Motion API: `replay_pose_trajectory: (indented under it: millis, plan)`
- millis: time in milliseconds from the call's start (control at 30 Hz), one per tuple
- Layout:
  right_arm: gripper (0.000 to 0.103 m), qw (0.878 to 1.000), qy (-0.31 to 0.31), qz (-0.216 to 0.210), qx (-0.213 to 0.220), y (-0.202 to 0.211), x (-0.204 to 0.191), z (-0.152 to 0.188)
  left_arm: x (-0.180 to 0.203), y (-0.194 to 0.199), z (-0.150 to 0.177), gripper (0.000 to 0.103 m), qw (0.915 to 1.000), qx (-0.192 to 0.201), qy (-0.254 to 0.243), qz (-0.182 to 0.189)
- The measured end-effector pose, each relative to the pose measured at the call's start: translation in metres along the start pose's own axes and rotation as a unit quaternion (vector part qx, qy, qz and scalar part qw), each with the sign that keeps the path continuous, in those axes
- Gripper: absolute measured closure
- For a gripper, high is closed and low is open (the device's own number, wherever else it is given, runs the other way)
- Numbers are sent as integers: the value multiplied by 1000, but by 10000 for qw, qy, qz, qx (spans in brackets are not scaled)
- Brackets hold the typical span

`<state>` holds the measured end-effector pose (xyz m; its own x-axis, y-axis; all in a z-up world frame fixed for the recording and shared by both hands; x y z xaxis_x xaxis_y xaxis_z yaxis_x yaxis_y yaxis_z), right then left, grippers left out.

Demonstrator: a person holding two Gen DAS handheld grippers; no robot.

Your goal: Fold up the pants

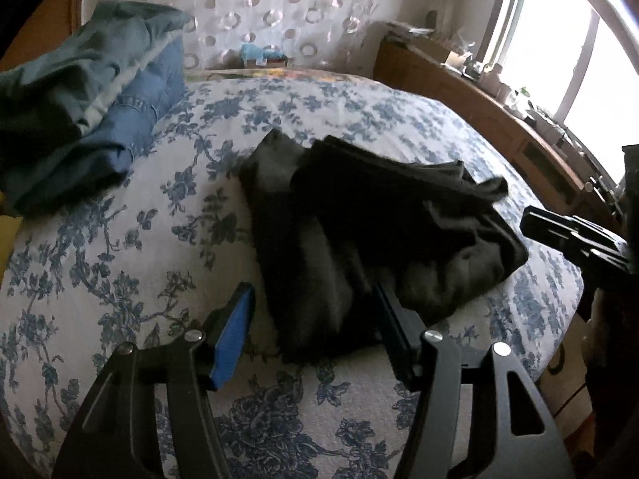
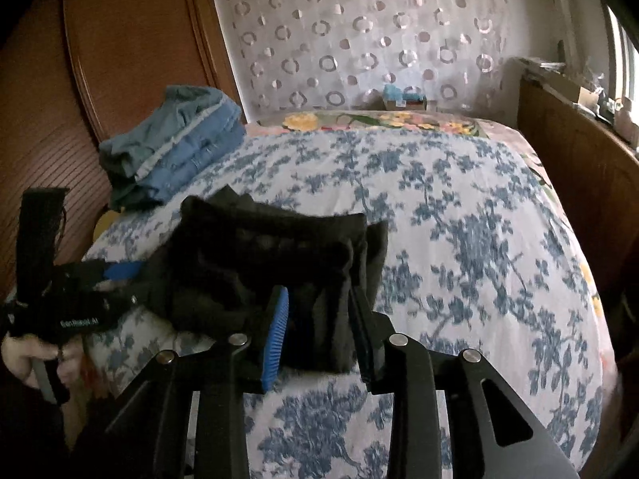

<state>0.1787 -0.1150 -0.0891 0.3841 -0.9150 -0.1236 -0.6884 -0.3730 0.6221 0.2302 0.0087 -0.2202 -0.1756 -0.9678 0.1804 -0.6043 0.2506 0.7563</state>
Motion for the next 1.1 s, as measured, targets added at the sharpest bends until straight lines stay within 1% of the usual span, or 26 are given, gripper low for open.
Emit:
replay_pose_trajectory:
  millis: [233, 433, 500, 700, 900, 933, 967, 1000, 1033, 1067, 1100]
  plan:
    - [71, 9997, -125, -1, -226, -8, 4, 13, 2, -2, 3, 39, 9996, 68, -112, -231]
    - [70, 9991, -102, 139, -388, -16, 5, 21, 2, -2, 2, 38, 9993, 139, -182, -310]
    - [70, 9987, -129, 181, -452, -20, 7, 24, 2, -2, 2, 38, 9993, 162, -192, -274]
    - [68, 9988, -1, 275, -413, -23, 3, 25, 2, 1, 5, 38, 9988, 314, -252, -290]
    - [67, 9985, 91, 429, -335, -25, 2, 27, 2, 2, 6, 38, 9988, 323, -245, -289]
    - [67, 9985, 95, 429, -311, -24, 2, 27, 3, 2, 6, 40, 9989, 318, -244, -239]
    - [67, 9986, 108, 423, -294, -24, 2, 28, 4, 3, 6, 50, 9990, 316, -255, -174]
    - [67, 9987, 120, 416, -288, -24, 2, 28, 5, 5, 6, 56, 9991, 321, -264, -88]
    - [68, 9988, 128, 390, -281, -23, 1, 29, 5, 6, 6, 58, 9991, 332, -255, -41]
    - [72, 9990, 138, 329, -275, -23, 1, 29, 5, 7, 6, 64, 9992, 325, -251, -31]
    - [82, 9994, 130, 181, -281, -23, -1, 29, 5, 7, 6, 70, 9992, 318, -232, 19]
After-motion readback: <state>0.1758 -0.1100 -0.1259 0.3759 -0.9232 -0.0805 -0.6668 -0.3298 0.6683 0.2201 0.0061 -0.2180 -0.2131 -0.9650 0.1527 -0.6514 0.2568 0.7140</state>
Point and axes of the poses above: each gripper's, at about its wrist camera, not at the fingertips, and y roughly against the way its jaws point, x to its right, z to its underside, the point moved 10 cm from there along -y, roughly the way its jaws point, and after that the axes turned 1 degree about z, right-handed, at the moved point
